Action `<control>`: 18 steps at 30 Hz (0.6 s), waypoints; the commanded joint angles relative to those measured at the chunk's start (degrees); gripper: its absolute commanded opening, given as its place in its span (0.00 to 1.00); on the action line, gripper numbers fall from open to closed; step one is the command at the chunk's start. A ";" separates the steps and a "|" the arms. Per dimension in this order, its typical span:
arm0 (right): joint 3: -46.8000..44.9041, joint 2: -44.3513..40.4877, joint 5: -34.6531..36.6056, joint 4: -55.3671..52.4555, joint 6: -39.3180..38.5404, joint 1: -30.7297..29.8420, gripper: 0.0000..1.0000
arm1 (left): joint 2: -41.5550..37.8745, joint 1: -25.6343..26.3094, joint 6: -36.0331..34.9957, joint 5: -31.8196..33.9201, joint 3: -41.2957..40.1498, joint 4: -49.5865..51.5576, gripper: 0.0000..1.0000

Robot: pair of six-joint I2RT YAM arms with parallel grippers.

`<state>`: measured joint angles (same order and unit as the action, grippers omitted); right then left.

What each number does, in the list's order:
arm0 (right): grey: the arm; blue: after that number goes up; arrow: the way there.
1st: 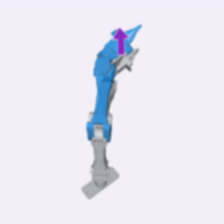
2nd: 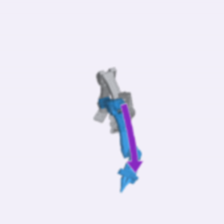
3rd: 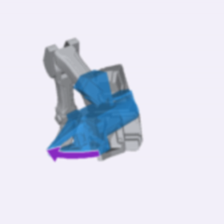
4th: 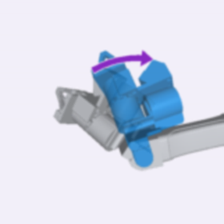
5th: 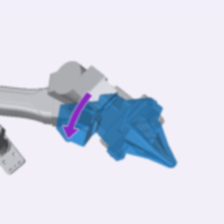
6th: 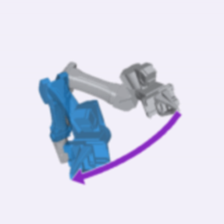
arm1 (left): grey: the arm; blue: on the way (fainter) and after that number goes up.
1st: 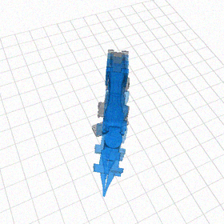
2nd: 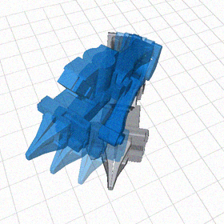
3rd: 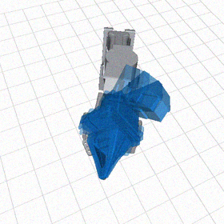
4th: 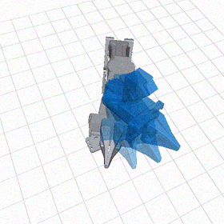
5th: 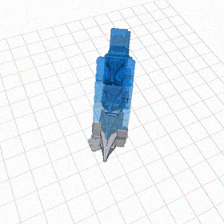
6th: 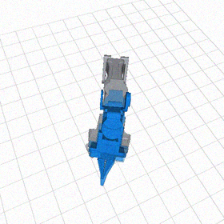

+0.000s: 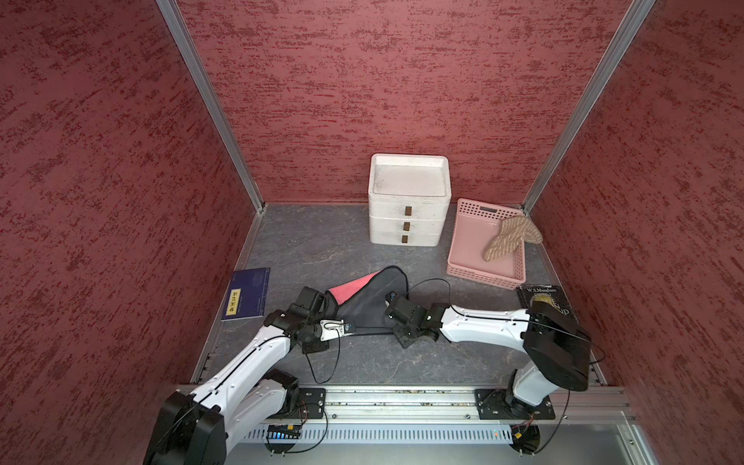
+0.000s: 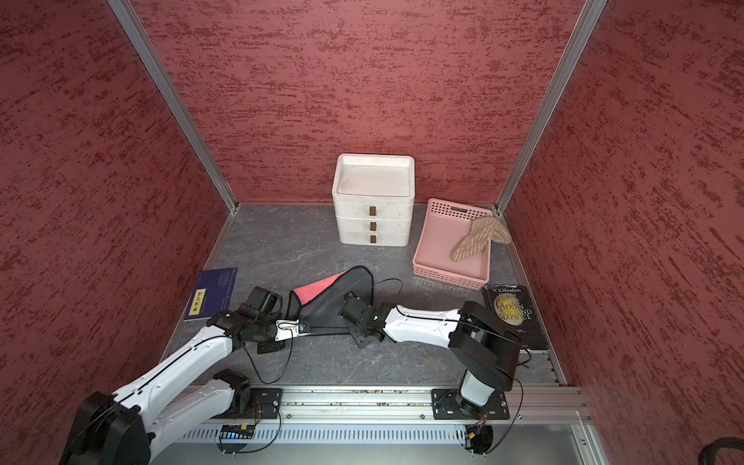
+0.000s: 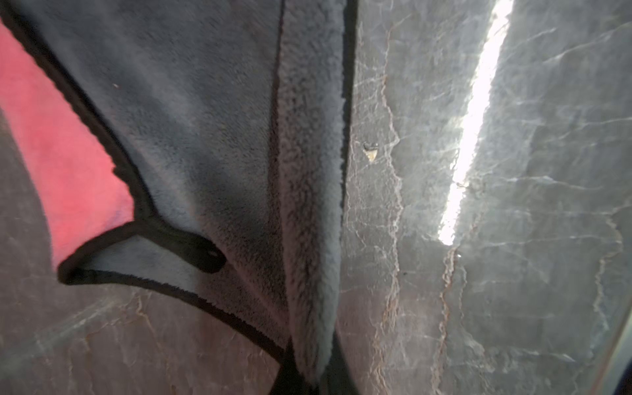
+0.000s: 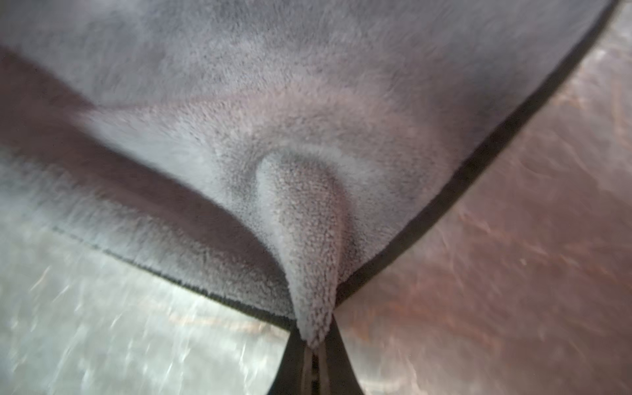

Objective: Fold the square dishcloth
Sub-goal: Flatten out the cleaning item at the center of the board.

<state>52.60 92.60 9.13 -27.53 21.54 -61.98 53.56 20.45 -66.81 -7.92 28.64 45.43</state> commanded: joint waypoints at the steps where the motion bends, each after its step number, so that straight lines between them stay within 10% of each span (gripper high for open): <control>1: 0.70 -2.44 3.62 -6.99 3.41 -4.51 0.00 | -3.20 -0.58 -0.48 -1.06 2.17 8.15 0.00; 9: 6.57 -12.31 7.74 -16.71 7.69 -8.42 0.00 | -13.40 -0.50 1.47 -5.16 12.71 20.02 0.00; 18: 20.49 -16.10 13.97 -24.80 3.76 -5.01 0.00 | -6.54 -1.27 4.95 0.46 26.07 14.05 0.00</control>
<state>70.96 75.13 18.92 -46.98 26.50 -69.36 44.45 19.92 -63.64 -9.72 52.88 62.08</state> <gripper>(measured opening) 0.062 0.059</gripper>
